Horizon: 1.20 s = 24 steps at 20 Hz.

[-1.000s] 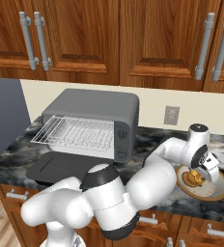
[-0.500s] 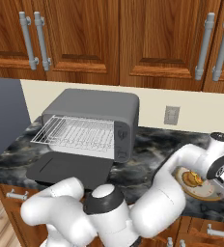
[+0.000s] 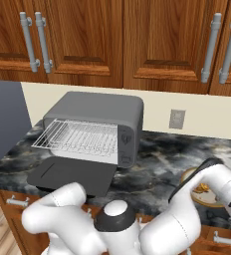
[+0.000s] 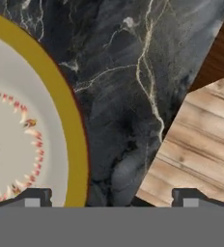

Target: Pick up the heated bread from the toaster oven and place it in the bowl. Then move the bread bowl to the dining counter.

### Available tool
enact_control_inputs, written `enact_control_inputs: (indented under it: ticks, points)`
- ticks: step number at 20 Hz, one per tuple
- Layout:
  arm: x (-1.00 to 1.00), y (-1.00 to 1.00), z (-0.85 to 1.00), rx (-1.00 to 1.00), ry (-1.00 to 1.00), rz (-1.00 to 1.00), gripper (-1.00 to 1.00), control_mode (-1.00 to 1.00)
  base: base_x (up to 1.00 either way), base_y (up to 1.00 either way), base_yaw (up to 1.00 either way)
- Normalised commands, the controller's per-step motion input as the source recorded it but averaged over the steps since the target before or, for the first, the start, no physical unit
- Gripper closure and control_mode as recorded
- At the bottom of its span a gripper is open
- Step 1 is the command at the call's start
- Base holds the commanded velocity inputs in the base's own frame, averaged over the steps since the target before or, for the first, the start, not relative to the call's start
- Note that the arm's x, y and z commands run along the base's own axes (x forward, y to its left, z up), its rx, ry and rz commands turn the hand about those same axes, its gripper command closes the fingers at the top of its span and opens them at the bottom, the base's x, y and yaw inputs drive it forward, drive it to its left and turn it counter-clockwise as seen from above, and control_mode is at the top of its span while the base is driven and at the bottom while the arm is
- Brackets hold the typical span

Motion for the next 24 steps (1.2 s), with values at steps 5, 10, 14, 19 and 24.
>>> enact_control_inputs:
  ticks: [5, 10, 14, 19, 24]
  points:
    - [0.39, 0.00, -0.07, 0.12, 0.00, -0.03, -1.00, -1.00, 0.00, 0.00, 0.00]
    - [0.24, 0.00, -0.21, 0.13, 0.00, -0.01, -1.00, -1.00, 0.00, 0.00, 0.00]
    - [0.26, 0.00, -0.29, 0.14, 0.00, -0.07, -1.00, -1.00, 0.00, 0.00, 0.00]
    - [0.21, 0.00, -0.25, 0.07, -0.04, -0.07, -1.00, -1.00, 0.00, 0.00, 0.00]
    - [0.25, 0.00, -0.04, 0.00, -0.11, -0.15, 1.00, -1.00, 0.00, 0.00, 0.00]
